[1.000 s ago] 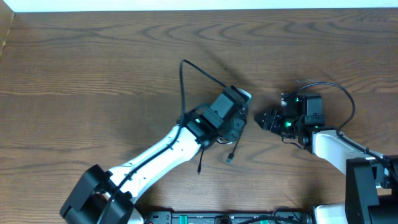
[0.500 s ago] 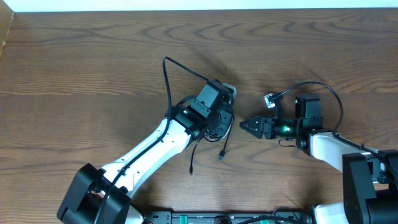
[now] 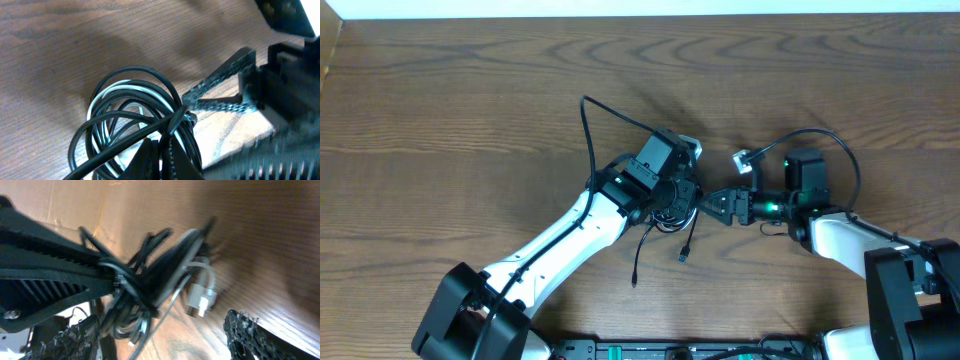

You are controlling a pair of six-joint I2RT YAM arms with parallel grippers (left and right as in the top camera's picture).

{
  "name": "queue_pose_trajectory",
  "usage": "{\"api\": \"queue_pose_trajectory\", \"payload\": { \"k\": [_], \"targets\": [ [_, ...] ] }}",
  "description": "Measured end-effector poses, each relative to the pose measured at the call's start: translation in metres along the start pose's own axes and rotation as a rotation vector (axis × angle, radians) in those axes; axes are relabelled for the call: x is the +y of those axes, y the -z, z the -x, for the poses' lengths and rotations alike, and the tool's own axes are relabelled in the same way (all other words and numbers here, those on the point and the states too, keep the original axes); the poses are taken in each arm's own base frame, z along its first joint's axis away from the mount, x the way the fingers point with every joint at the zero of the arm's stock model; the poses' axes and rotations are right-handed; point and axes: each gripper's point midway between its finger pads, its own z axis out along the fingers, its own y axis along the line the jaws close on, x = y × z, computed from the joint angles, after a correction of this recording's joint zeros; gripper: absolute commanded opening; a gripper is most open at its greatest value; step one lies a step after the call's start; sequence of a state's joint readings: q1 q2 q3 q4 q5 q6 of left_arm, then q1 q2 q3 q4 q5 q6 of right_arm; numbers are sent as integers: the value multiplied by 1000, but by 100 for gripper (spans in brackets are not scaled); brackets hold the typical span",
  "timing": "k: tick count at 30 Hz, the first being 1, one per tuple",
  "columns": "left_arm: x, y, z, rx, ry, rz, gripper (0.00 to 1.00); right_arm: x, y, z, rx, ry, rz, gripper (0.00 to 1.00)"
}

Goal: Untangle cables

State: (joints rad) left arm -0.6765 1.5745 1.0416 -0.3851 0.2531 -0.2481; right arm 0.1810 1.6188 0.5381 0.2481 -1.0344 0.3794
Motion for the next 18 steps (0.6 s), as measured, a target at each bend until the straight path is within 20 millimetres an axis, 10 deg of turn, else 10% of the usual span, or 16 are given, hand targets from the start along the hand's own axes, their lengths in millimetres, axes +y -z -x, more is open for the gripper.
{"api": "queue_pose_trajectory", "payload": {
  "k": [18],
  "targets": [
    [-10,0,-4,22,47,-57,8,-11,-20,-13,30,-9,-131,54]
  ]
}}
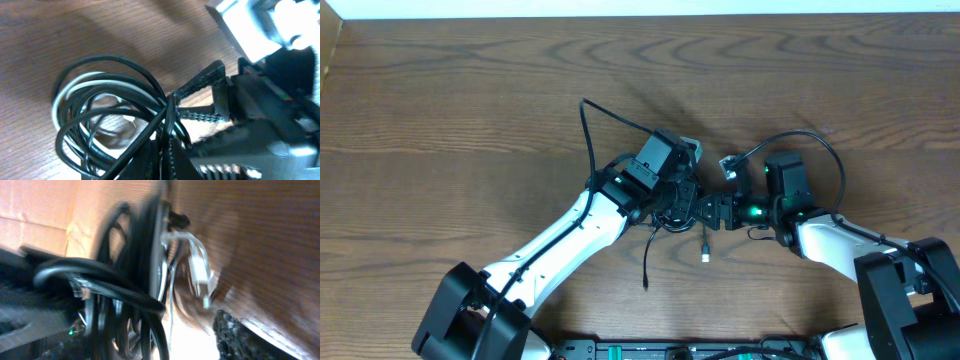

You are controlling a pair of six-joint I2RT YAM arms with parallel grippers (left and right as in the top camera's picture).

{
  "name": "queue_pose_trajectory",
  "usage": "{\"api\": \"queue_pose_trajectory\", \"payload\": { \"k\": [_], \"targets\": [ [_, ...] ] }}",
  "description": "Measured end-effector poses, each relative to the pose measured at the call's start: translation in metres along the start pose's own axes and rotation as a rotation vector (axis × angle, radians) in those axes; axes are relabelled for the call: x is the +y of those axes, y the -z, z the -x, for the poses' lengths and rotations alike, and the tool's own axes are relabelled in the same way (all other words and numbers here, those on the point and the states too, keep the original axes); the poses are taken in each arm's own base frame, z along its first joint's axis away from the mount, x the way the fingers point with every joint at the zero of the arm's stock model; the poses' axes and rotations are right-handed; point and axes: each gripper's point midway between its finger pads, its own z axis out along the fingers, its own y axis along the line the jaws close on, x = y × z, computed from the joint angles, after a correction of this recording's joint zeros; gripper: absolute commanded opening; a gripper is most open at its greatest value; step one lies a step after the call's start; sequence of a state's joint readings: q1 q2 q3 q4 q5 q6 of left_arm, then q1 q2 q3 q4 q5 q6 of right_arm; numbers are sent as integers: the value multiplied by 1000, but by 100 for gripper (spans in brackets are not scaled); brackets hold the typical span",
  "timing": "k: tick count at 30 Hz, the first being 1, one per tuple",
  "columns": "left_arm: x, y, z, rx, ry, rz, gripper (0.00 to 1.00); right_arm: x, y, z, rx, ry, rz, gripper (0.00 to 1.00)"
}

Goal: Untangle cables

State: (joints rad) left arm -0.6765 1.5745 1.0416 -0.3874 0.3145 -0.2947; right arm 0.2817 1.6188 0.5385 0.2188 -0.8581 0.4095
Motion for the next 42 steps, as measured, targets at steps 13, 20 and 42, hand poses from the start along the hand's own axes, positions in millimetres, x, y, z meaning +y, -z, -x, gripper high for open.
{"api": "queue_pose_trajectory", "payload": {
  "k": [13,20,42],
  "targets": [
    [-5,0,-2,10,16,-27,7,-45,2,-2,-39,-65,-269,2],
    [-3,0,-6,29,21,-19,8,-61,8,-6,-51,-125,-362,1],
    [-10,0,9,-31,-43,-47,39,-68,13,0,-90,-206,-416,24]
  ]
}}
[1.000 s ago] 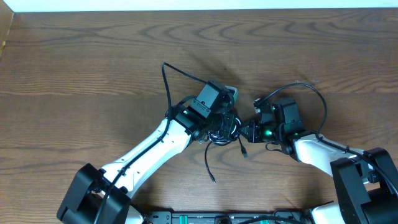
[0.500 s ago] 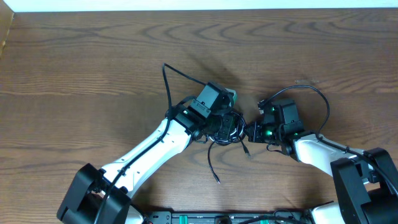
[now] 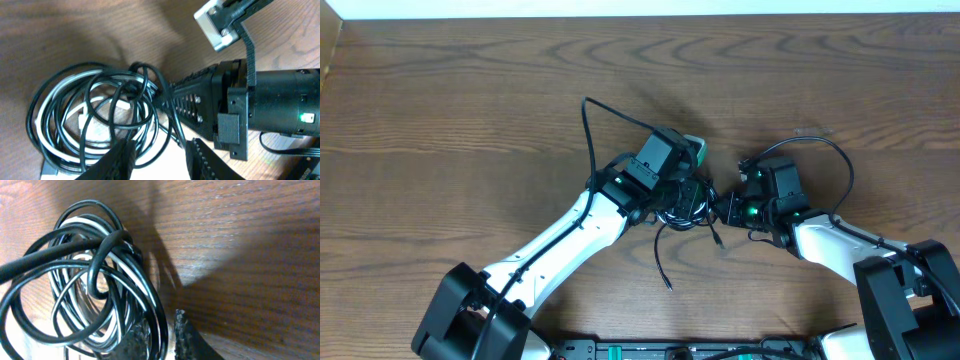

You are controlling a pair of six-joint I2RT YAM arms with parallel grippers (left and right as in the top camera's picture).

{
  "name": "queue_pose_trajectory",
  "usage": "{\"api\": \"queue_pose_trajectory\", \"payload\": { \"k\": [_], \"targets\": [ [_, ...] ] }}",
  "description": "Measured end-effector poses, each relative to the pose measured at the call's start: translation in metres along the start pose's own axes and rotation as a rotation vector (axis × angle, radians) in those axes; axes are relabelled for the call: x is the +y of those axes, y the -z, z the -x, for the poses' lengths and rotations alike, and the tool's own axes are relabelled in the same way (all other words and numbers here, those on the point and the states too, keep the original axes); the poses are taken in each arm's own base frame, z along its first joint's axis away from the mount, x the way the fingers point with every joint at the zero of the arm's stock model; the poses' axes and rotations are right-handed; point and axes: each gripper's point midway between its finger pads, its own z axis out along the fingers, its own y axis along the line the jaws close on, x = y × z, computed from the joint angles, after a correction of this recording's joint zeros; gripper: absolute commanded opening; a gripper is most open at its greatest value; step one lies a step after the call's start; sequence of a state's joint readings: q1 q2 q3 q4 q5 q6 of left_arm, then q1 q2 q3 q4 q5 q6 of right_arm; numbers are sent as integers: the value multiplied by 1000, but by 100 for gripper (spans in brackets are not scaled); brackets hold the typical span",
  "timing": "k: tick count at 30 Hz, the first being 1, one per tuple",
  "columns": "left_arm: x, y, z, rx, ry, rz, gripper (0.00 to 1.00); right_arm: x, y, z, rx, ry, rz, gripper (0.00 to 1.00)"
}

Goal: Untangle cables

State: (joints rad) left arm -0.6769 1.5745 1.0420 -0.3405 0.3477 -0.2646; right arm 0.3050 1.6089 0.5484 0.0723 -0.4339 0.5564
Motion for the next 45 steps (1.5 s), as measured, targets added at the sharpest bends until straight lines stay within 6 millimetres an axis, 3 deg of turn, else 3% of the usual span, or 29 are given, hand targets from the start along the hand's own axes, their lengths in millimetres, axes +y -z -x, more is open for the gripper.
{"api": "queue_pose_trajectory", "payload": {
  "k": [3,6,12,16,18,21,27,28,29,34,39,45],
  "targets": [
    [-2,0,2,-7,-4,-6,39,11,0,1,3,63,59,36],
    [-3,0,2,-8,-8,-9,40,20,3,0,15,102,115,39],
    [-5,-3,7,-29,-16,-17,40,19,17,4,5,99,126,41],
    [-2,-18,10,-34,-18,-19,49,13,19,5,2,80,110,43],
    [2,-29,10,-28,-19,-17,54,3,19,3,10,46,66,49],
    [11,-50,4,-4,-11,-8,54,-9,20,-1,20,-5,10,54],
    [20,-67,-7,36,-2,6,27,-14,22,4,-7,-33,-29,52],
    [19,-67,-7,35,-1,5,15,-14,22,4,-8,-34,-30,52],
    [19,-67,-6,34,-1,5,14,-14,22,4,-9,-36,-32,52],
    [20,-67,-7,37,-2,6,17,-15,22,5,-17,-37,-42,52],
    [19,-66,-5,30,-4,3,33,-15,22,6,-18,-40,-43,52],
    [31,-63,2,-5,-16,82,36,-16,22,5,-18,-40,-44,52]
  ]
}}
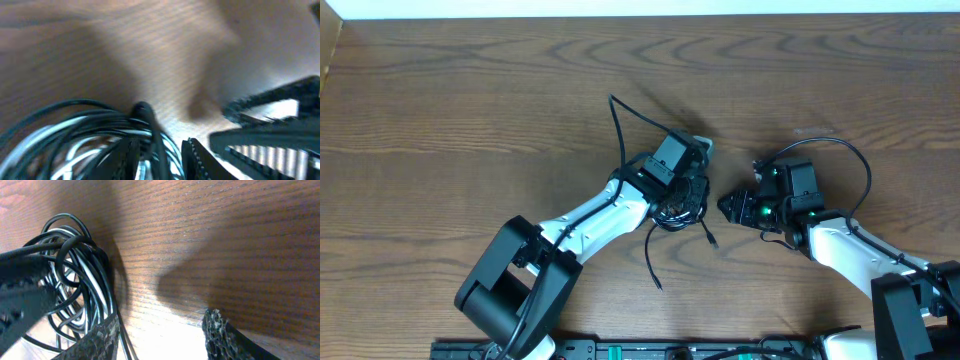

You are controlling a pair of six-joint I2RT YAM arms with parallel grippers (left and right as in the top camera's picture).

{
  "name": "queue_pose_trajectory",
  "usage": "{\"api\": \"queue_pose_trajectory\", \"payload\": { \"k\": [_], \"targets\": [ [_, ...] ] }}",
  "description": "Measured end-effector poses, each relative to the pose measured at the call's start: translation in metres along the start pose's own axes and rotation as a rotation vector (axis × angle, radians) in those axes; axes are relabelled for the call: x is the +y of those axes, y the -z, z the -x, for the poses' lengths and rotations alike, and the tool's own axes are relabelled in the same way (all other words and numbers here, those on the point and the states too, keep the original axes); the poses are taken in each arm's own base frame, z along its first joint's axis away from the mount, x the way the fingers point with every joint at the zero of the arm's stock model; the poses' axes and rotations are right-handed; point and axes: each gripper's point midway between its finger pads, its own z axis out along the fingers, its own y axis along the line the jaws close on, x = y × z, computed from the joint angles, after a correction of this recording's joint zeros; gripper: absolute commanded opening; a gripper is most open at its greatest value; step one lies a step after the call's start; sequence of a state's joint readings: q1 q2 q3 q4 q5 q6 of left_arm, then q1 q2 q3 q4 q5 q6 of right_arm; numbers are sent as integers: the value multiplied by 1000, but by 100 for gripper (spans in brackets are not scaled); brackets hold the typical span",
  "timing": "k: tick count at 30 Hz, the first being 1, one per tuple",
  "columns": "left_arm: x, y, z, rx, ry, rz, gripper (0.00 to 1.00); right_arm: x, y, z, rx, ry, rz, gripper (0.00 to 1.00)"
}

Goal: Untangle cables

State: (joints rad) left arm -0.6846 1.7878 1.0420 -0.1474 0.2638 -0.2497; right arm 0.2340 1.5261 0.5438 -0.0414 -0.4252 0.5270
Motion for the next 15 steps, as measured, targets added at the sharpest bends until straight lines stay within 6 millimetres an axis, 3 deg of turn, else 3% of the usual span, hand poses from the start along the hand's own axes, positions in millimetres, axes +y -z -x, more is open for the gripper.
{"api": "queue_pose_trajectory", "payload": {
  "k": [15],
  "targets": [
    [6,1,20,-86,-16,43,36,0,0,0,-5,5,-8,52]
  ]
}}
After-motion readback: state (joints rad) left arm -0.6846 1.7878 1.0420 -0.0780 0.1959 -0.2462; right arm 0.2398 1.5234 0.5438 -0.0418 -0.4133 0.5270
